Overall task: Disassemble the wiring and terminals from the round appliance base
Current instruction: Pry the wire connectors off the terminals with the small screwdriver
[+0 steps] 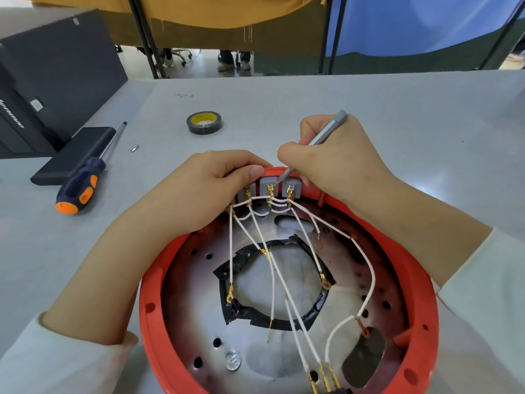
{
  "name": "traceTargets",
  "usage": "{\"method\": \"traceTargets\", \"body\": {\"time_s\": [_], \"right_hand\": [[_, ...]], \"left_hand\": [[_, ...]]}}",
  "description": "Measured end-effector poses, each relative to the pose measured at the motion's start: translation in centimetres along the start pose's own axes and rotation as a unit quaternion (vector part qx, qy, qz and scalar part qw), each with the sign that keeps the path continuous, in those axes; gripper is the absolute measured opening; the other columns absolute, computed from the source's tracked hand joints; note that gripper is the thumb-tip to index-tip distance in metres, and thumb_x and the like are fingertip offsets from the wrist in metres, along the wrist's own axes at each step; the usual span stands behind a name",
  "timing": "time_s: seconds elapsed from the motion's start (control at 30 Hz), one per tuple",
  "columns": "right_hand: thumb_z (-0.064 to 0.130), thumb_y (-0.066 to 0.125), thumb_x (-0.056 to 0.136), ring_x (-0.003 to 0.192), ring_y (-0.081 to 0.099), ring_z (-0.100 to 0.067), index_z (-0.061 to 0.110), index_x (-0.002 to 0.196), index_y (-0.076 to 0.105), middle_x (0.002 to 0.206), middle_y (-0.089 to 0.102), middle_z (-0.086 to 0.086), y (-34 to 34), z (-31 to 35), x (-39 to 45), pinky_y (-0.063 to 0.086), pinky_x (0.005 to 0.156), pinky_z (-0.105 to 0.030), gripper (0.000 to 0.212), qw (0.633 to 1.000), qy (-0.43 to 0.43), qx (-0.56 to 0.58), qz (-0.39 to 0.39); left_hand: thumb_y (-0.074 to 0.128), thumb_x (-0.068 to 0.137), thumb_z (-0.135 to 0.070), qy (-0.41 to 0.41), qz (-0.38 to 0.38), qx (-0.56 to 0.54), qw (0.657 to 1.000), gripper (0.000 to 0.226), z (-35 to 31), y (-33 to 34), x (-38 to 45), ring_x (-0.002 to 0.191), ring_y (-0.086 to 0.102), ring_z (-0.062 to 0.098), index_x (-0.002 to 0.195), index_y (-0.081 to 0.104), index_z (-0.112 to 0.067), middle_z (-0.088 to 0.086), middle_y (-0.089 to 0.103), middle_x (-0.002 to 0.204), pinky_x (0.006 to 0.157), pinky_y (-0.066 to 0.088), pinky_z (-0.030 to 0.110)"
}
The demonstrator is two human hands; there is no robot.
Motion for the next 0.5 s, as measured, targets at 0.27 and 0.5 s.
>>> {"method": "traceTargets", "body": {"time_s": [0.27, 0.5], "right_hand": [[0.008, 0.062, 0.071, 0.038, 0.033, -0.008, 0.015, 0.052, 0.037, 0.046, 0.039, -0.006, 0.22, 0.18, -0.23, 0.031, 0.040, -0.021, 0.033, 1.000, -0.021, -0.007, -0.002], [0.008, 0.062, 0.071, 0.042, 0.037, -0.012, 0.014, 0.052, 0.038, 0.045, 0.038, -0.004, 0.03, 0.11, -0.01, 0.033, 0.043, -0.023, 0.031, 1.000, -0.011, -0.011, -0.015]], "left_hand": [[0.047, 0.096, -0.034, 0.004, -0.003, 0.002, 1.000, 0.022, -0.04, 0.06, 0.01, 0.088, 0.058, -0.006, 0.101, 0.065, -0.043, -0.024, 0.068, 0.091, 0.076, 0.043, 0.011], [0.046, 0.096, -0.036, 0.004, 0.004, 0.005, 1.000, 0.022, 0.14, 0.05, -0.01, 0.086, 0.059, -0.005, 0.101, 0.065, -0.046, -0.024, 0.068, 0.089, 0.076, 0.045, 0.016]]}}
Point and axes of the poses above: each hand's wrist, its own x-axis towards the middle knuckle, its own y-axis out of the palm, z = x × y, the point moved 3 cm from there along x, towards the middle knuckle
